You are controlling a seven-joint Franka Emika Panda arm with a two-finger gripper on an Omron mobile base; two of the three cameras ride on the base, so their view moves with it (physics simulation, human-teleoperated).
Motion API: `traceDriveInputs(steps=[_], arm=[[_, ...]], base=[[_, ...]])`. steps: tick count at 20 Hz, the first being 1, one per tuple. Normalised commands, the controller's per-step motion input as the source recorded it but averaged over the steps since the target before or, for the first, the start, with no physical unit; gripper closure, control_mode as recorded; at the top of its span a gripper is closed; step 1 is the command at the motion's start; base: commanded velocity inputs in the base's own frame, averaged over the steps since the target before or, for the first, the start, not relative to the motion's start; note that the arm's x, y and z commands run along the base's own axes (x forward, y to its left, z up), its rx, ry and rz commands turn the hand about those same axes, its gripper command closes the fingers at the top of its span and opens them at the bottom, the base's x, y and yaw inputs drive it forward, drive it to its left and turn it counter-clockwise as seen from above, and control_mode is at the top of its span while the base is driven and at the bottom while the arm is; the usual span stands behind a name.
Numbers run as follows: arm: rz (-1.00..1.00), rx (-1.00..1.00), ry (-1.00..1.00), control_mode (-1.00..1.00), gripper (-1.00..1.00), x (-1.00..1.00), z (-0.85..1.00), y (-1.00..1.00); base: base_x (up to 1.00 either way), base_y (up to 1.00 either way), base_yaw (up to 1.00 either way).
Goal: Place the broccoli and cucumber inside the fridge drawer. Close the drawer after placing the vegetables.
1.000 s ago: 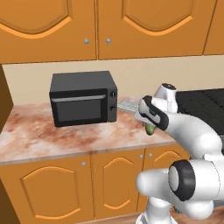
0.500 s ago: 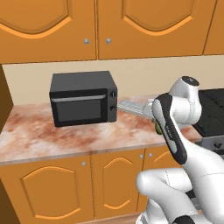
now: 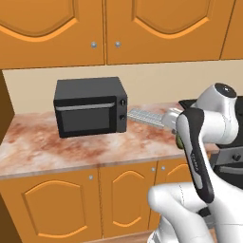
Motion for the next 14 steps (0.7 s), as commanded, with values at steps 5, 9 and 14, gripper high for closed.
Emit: traceDriveInputs(steps=[5, 9, 14], arm=[[0.0, 0.0, 0.0, -1.0, 1.0, 0.06, 0.0, 0.02], [0.0, 0.0, -0.01, 1.0, 1.0, 0.0, 0.0, 0.01], [0.0, 0.0, 0.0, 1.0, 1.0, 0.0, 0.0, 0.0]], base=[[0.0, 0.0, 0.0], [-0.29, 0.01, 0.05], [-0.68, 0.32, 0.24]])
